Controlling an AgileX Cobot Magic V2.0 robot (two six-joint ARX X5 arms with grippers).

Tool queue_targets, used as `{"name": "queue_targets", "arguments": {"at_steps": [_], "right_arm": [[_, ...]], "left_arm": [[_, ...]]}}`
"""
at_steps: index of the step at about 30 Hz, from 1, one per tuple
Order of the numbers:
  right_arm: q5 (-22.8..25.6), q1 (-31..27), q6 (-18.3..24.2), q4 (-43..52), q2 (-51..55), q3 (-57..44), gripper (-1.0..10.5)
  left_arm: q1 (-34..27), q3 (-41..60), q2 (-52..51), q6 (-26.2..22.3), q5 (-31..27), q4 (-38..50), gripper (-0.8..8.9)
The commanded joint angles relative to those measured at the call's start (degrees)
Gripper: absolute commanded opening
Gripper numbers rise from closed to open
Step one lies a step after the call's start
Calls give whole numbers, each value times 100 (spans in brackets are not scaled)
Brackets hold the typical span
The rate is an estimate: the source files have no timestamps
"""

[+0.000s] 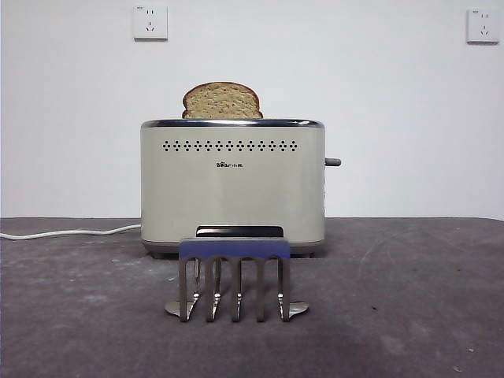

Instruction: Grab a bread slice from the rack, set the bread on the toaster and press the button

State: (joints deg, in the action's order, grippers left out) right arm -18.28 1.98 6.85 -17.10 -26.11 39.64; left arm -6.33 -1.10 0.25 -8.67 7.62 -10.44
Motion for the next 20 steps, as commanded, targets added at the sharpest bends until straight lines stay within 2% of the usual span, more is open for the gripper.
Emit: {"name": "queue_targets", "arguments": {"at_steps": [1,4,9,14,20], "right_arm": [[68,-116,-173,809,505,-1163,1],[144,-229,-258,1233,997,-2000,1],[586,-313,-352,1300,1650,-2874,1],[973,-343,-474,1296,2173,-3407,1],[977,-345,-551,1158,2485,-3775,1]], "left_arm": [[-15,55,-13,57,-9,-68,-4],[-15,55,-13,57,-9,-66,-4],[-15,55,-13,57,-11,-66,-4],[-15,55,-13,57,-11,-66,-4],[-15,55,-13,57,-11,-66,-4]]}}
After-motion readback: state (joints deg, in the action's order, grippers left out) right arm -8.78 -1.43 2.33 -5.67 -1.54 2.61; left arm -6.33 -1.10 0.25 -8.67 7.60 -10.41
